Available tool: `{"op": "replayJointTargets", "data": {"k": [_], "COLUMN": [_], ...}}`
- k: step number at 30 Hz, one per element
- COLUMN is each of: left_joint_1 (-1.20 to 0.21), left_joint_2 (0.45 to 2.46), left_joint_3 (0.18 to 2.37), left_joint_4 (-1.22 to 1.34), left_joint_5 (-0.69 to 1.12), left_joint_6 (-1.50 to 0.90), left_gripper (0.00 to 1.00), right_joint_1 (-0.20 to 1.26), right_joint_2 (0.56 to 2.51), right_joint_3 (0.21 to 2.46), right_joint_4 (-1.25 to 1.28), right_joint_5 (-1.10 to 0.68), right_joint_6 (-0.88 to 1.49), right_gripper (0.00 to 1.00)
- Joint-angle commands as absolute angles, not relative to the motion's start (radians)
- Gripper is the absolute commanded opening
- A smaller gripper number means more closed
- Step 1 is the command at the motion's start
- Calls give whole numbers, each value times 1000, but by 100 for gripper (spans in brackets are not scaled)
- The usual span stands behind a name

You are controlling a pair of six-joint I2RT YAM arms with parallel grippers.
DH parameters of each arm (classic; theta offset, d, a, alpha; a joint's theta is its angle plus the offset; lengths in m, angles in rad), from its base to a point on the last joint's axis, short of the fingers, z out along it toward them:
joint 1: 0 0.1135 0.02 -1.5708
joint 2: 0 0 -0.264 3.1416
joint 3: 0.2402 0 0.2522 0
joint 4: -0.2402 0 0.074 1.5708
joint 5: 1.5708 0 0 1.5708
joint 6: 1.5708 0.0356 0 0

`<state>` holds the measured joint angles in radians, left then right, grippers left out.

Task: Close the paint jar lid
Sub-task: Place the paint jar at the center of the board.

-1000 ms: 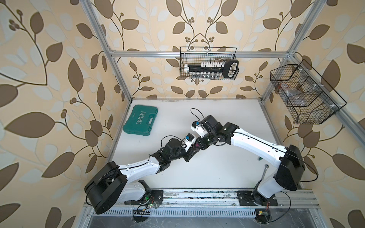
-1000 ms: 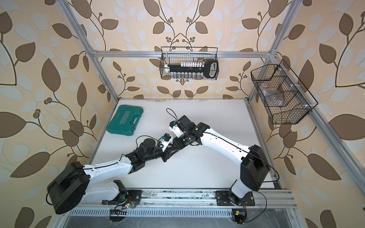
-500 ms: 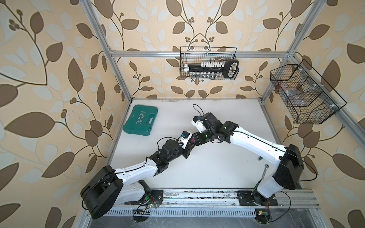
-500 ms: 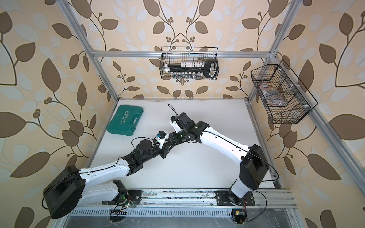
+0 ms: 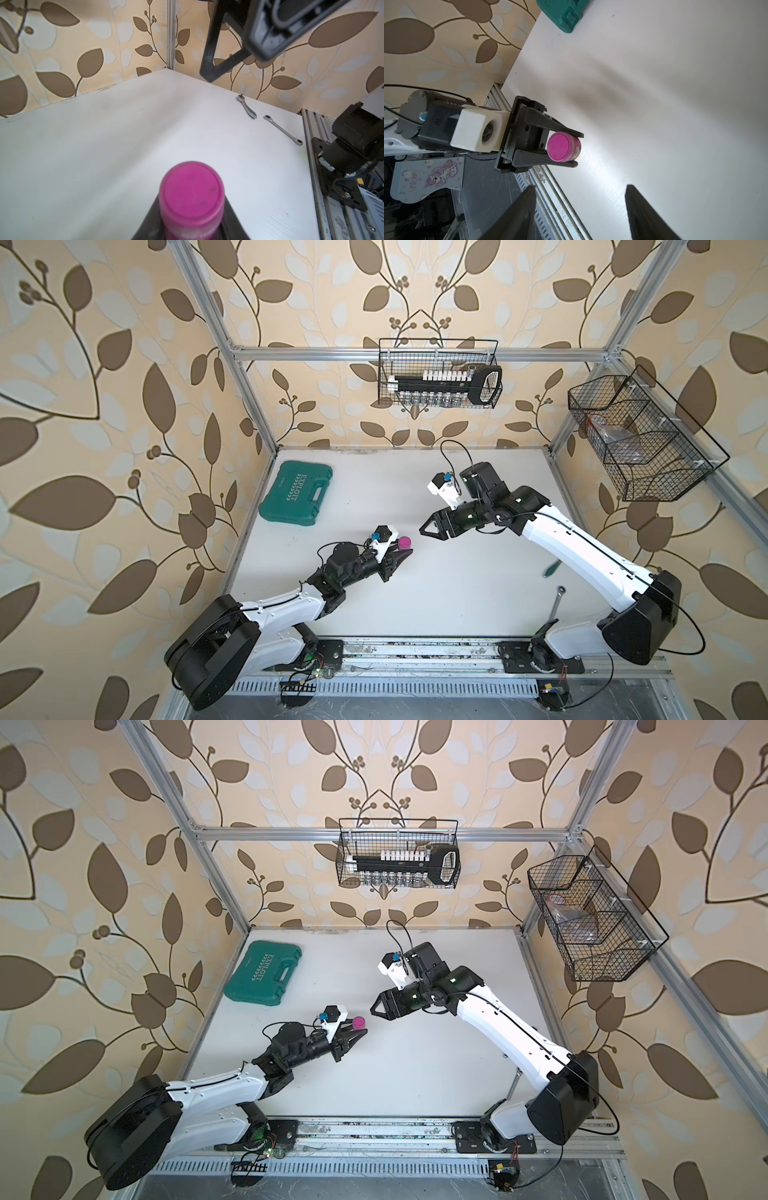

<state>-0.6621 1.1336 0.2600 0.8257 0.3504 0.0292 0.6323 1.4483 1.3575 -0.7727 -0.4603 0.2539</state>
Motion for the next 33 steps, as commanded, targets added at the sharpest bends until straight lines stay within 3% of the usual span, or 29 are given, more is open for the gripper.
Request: {"op": "replayJointTargets", "data": {"k": [1,23,27,33], "left_joint_1": [-682,-696,-698,-697], "left_joint_2": [1097,1048,1041,1040], "left_joint_3": [266,265,261,265], "left_joint_4": [909,845,841,834], "left_joint_5": [306,282,275,247], "left_joint_6": [66,77,81,90], "left_gripper": [0,0,0,0], "right_joint_1": [700,783,790,791], "right_joint_2": [1498,1681,1719,1733], "right_joint_3": [1401,1541,1557,1560], "right_joint_4": [-811,-803,-811,-825], "right_joint_5": [-450,-352,-353,-366], "right_joint_6": [262,330,327,322], "right_gripper": [68,68,64,49]}}
